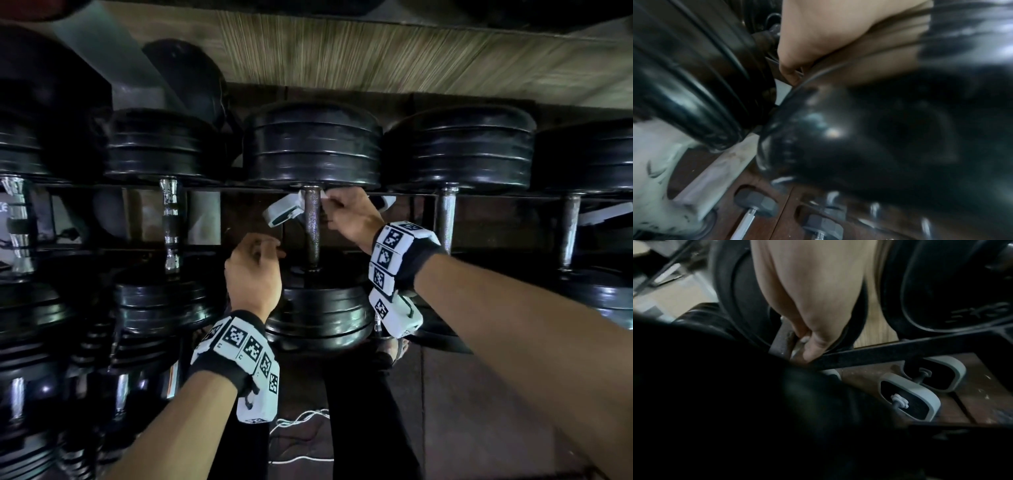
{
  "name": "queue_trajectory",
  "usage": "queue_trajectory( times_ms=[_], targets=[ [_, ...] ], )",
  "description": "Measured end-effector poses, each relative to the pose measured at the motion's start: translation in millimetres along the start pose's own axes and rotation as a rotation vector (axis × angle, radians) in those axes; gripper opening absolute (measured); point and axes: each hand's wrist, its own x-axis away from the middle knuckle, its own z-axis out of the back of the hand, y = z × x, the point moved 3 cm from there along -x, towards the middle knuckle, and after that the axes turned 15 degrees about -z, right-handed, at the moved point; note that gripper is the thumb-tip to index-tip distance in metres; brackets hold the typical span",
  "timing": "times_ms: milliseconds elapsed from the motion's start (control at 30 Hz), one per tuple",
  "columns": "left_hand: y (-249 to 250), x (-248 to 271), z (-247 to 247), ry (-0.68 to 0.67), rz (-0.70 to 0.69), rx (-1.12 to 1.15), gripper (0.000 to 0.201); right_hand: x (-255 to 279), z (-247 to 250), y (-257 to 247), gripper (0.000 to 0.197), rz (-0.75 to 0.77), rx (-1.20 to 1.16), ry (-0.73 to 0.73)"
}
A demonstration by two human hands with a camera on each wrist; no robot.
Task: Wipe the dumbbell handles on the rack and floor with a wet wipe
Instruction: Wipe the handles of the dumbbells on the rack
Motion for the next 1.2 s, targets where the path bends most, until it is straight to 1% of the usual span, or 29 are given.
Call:
queue_trajectory(
  times_ms=[67,167,233,267,333,400,467,533,633,667,733,800,833,867,933,1000,1100,1200],
  targets=[
    [-1.4,-0.6,0.0,0.009,-0.005,0.022,0.026,6.3,2.0,2.7,0.028,0.013,-0.098,-0.025],
    [-4.4,-0.1,-0.9,0.009,-0.001,0.057,0.026,15.9,1.8,4.2,0.027,0.060,-0.187,0.023],
    [-4.9,-1.1,-0.6,0.013,-0.003,0.068,0.025,20.8,-0.2,6.5,0.033,0.082,-0.231,0.065],
    [-5.1,-1.4,-0.3,0.017,-0.004,0.068,0.025,22.2,-1.9,7.9,0.030,0.104,-0.215,0.103],
    [-5.0,-1.6,-0.7,0.019,0.003,0.065,0.025,28.6,-2.1,6.3,0.020,0.162,-0.113,0.191],
    [-5.0,-1.7,-1.4,0.013,0.015,0.060,0.025,37.9,-1.3,2.1,0.022,0.267,-0.018,0.287],
    [-4.0,-1.8,-1.5,0.010,0.019,0.055,0.025,49.5,-3.0,-4.1,0.020,0.369,0.064,0.336],
    [-1.9,-1.9,-1.4,0.011,0.016,0.048,0.025,54.5,-8.4,-7.5,0.022,0.350,0.157,0.302],
    [-0.9,-1.6,-1.7,0.005,0.009,0.047,0.025,56.5,-10.9,-5.7,0.036,0.263,0.304,0.235],
    [-0.3,-1.8,-1.6,0.005,0.008,0.051,0.025,59.6,-10.0,-6.5,0.040,0.279,0.336,0.225],
    [-0.5,-1.9,-1.5,0.003,0.007,0.049,0.024,71.2,-8.8,-11.3,0.039,0.393,0.347,0.230],
    [-0.2,-1.8,-1.6,-0.009,0.006,0.040,0.024,80.6,-8.3,-11.6,0.032,0.502,0.271,0.253],
    [-1.0,-1.8,-1.7,-0.012,0.008,0.047,0.024,80.8,-6.5,-8.9,0.030,0.507,0.221,0.284],
    [-2.0,-1.7,-1.7,-0.014,0.011,0.058,0.024,76.9,-3.7,-3.0,0.028,0.484,0.163,0.329],
    [-3.6,-1.5,-1.5,-0.014,0.016,0.076,0.027,62.5,5.1,14.4,0.028,0.365,0.011,0.431],
    [-4.2,-1.8,-1.0,-0.010,0.022,0.088,0.031,47.2,9.5,29.2,0.033,0.241,-0.075,0.465],
    [-3.3,-1.2,-1.3,-0.014,0.026,0.093,0.032,29.5,4.6,32.5,0.035,0.117,0.000,0.409],
    [-2.0,-1.3,-0.9,-0.017,0.036,0.096,0.029,17.4,-1.0,15.5,0.036,0.015,0.046,0.328]
  ],
)
